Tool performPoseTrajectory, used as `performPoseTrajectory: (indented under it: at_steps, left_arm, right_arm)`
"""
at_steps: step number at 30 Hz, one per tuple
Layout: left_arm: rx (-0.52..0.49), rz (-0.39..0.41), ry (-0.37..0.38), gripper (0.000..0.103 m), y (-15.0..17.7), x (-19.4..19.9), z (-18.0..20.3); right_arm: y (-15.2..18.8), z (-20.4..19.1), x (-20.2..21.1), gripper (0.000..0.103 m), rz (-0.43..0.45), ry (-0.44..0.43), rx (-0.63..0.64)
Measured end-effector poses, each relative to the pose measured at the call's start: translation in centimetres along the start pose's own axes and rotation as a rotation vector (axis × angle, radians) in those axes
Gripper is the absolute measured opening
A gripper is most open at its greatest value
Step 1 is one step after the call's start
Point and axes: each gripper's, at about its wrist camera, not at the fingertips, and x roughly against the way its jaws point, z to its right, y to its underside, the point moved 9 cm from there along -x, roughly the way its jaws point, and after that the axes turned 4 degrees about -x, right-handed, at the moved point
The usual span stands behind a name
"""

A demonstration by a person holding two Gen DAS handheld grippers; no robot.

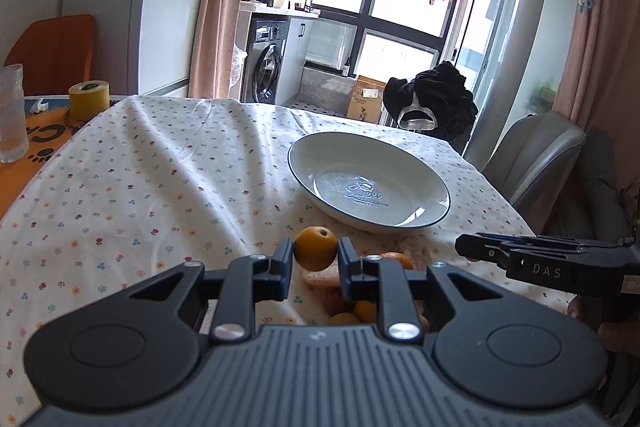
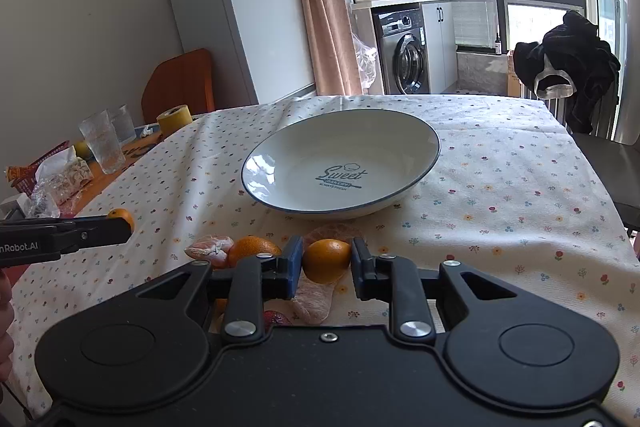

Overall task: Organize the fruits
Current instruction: 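Carry the left gripper's small orange into the white bowl while the right gripper carries its orange there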

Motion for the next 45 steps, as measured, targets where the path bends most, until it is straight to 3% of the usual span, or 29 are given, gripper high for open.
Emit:
performPoseTrajectory:
  at_steps: [18,27,45]
  left_arm:
    - [-0.064,-0.038,0.029,0.022,-3.0,-4.5,3.3]
    - [-0.062,-0.060,0.020,0.022,-4.3,-6.7,3.2]
    - [-0.087,-0.113,-0.001,0.022,-6.3,-10.9,3.5]
  right_arm:
    - [-2.6,0.6,-2.0,0.024,0.033,-0.033,-0.020]
    - [-4.9,0.4,-3.9,0.024,0.034,-0.058,-0.013]
    - [-8.2,1.8,-7.9,0.024,-0.003,-0.023,-0.037]
